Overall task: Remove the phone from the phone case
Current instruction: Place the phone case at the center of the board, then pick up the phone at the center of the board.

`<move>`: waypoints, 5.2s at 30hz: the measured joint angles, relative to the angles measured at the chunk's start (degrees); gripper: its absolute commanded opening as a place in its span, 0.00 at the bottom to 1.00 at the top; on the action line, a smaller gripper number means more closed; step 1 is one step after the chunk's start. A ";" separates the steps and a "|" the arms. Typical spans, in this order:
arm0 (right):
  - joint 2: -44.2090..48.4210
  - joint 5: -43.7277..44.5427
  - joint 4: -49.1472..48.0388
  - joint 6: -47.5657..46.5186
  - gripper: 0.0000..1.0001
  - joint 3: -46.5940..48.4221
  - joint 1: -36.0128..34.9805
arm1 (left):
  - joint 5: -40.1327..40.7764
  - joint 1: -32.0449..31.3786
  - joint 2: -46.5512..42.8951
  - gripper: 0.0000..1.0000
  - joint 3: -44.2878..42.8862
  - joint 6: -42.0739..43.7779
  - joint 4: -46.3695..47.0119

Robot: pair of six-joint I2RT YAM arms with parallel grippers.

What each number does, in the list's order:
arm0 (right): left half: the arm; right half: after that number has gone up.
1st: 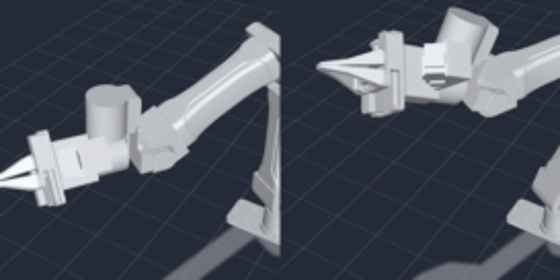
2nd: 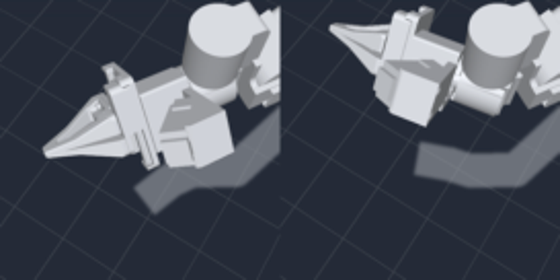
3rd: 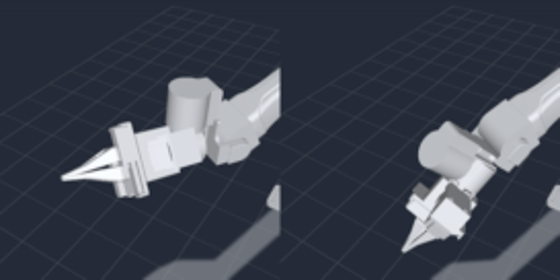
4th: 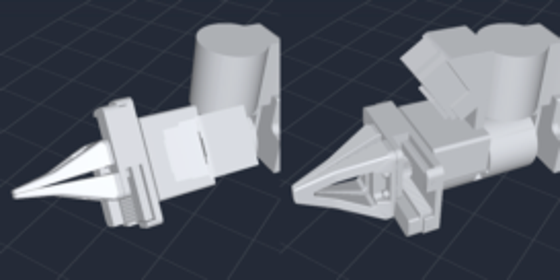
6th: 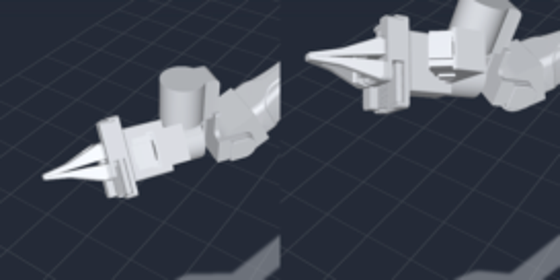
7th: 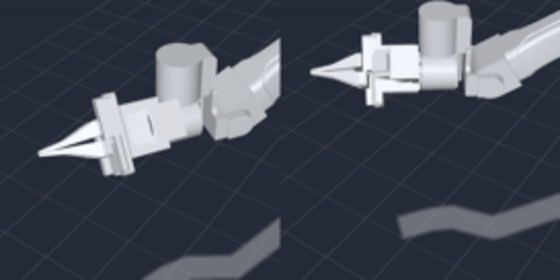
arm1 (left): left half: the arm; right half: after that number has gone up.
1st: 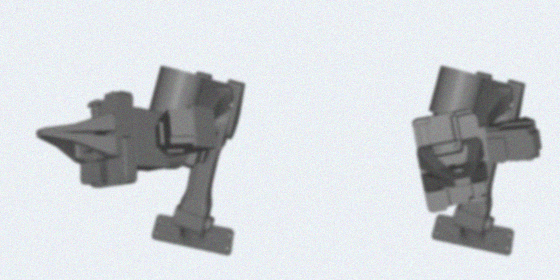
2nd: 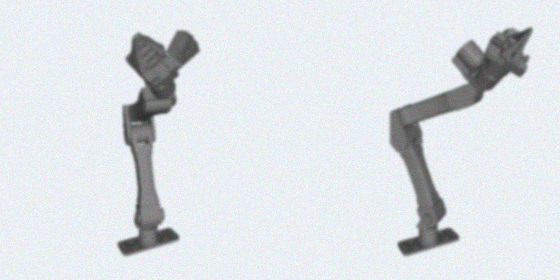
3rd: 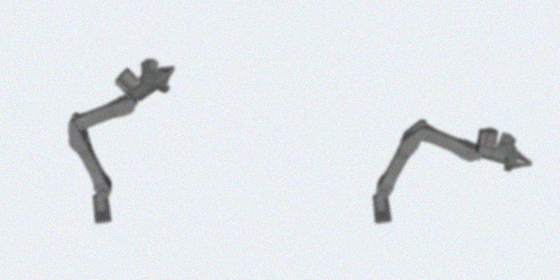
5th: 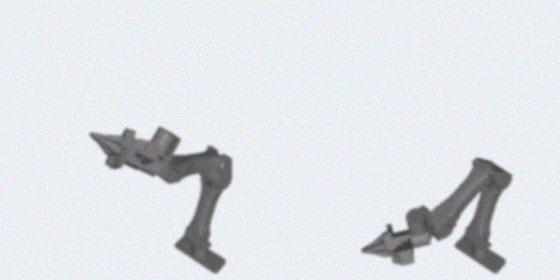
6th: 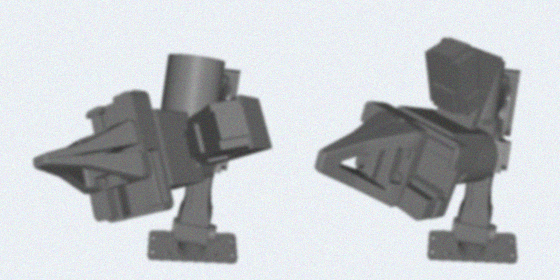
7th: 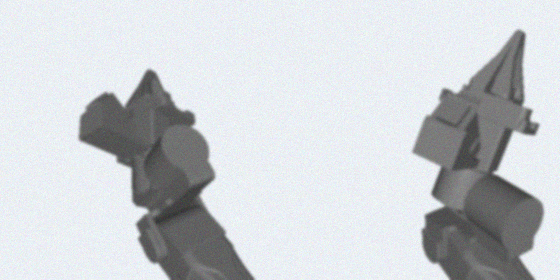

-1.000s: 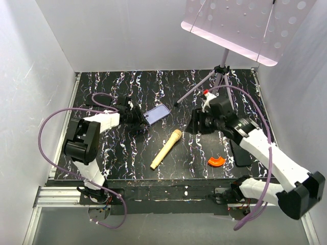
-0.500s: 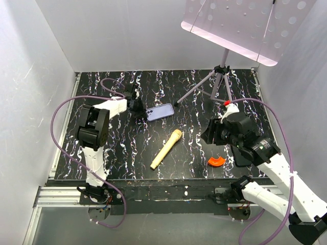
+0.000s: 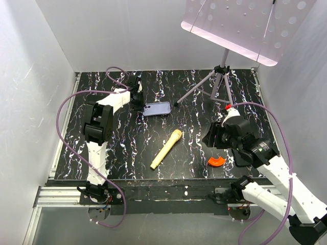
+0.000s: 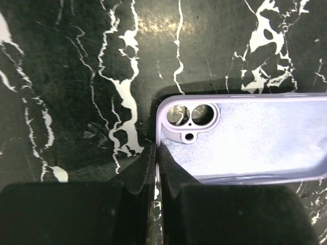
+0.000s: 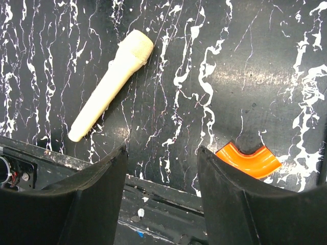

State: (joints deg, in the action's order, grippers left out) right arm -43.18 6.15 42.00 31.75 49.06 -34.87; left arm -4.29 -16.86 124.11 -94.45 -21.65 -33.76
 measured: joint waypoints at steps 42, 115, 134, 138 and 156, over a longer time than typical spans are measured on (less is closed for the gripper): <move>-32.98 -14.64 1.51 -2.73 0.87 6.47 61.83 | -15.23 -3.17 -33.07 0.81 8.79 -1.68 7.91; -57.64 -9.55 9.75 -4.76 0.61 10.14 41.44 | -34.38 8.92 -31.54 0.98 13.42 -15.47 20.57; -43.56 4.61 8.04 -4.61 0.01 8.63 41.05 | -34.21 9.27 -27.06 0.98 13.90 -15.37 21.35; -36.09 5.42 5.14 -5.16 0.01 7.19 41.13 | -34.01 9.27 -25.83 0.98 14.29 -15.21 21.29; -13.55 -15.10 -5.92 -10.93 0.01 -5.90 31.06 | -42.40 -5.31 -20.92 0.81 17.09 -19.04 32.44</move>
State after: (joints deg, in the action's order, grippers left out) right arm -56.73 -8.95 36.07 20.82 43.16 -3.81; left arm -46.70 -22.17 103.20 -77.36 -40.69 -1.32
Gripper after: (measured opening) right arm 0.764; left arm 0.894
